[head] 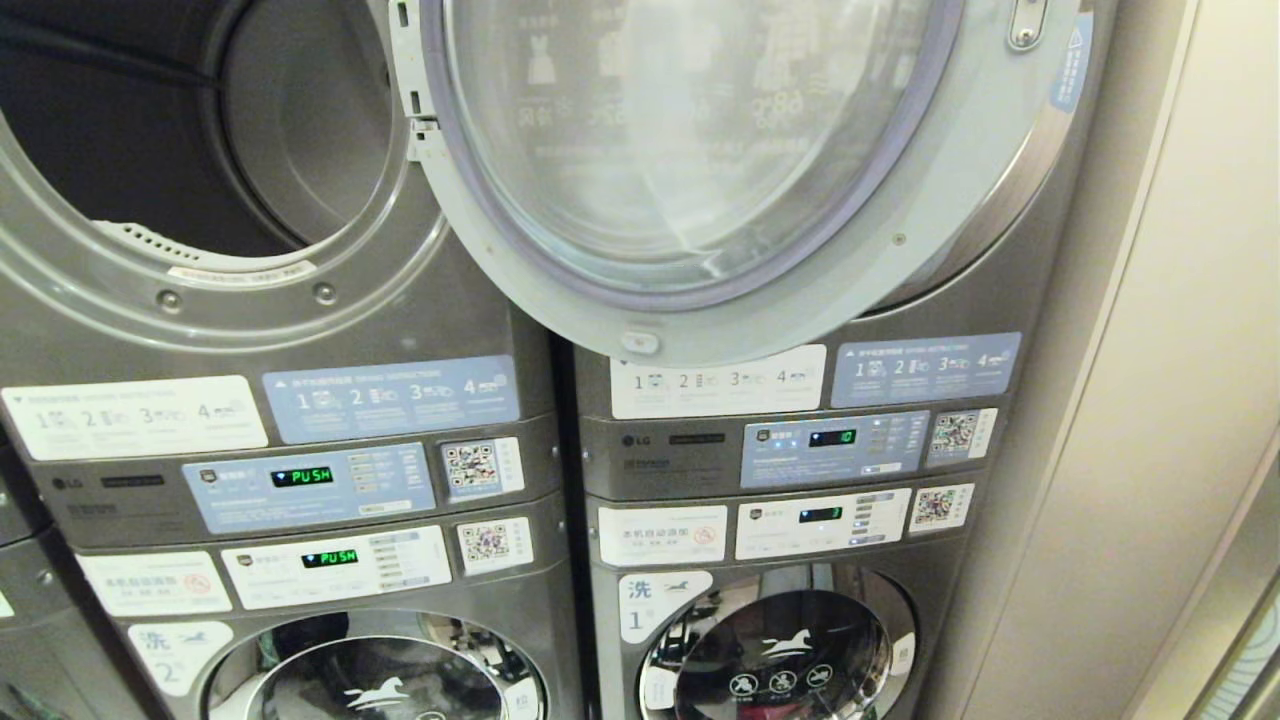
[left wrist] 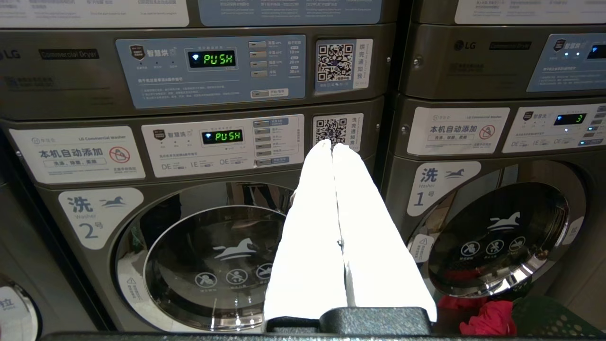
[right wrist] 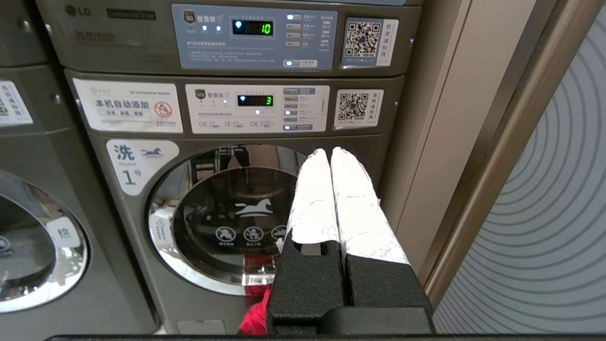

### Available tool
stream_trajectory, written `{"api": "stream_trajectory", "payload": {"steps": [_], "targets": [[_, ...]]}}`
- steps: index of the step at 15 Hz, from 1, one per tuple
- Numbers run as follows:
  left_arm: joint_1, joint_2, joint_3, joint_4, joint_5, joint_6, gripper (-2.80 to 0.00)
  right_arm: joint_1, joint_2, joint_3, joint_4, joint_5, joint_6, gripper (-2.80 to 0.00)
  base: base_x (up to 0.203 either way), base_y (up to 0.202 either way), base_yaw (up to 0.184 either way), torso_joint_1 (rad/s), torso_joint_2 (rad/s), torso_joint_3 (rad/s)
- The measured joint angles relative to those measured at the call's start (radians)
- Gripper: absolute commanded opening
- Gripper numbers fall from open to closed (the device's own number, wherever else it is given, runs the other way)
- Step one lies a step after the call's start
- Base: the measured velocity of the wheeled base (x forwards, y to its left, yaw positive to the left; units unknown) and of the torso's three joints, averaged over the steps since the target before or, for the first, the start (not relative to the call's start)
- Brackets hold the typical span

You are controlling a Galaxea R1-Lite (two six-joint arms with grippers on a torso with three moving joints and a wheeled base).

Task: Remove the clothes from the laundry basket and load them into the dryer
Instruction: Take the clothes out of the basket

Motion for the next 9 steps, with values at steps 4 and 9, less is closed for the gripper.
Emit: {"api": "stream_trajectory", "payload": {"steps": [4,9], "targets": [[0.0,0.0,0.001,-0.002,0.0,0.0,-2.8,0.0,0.0,0.0,0.0,0.001,-0.003,-2.8,0.0,0.0,0.0,-0.064,0.15,0.083],[0.001,0.0,0.001,-0.006,0.0,0.001,-2.8,0.0,0.0,0.0,0.001,0.001,-0.004,-2.8,0.0,0.0,0.0,-0.08,0.18,0.094]]}}
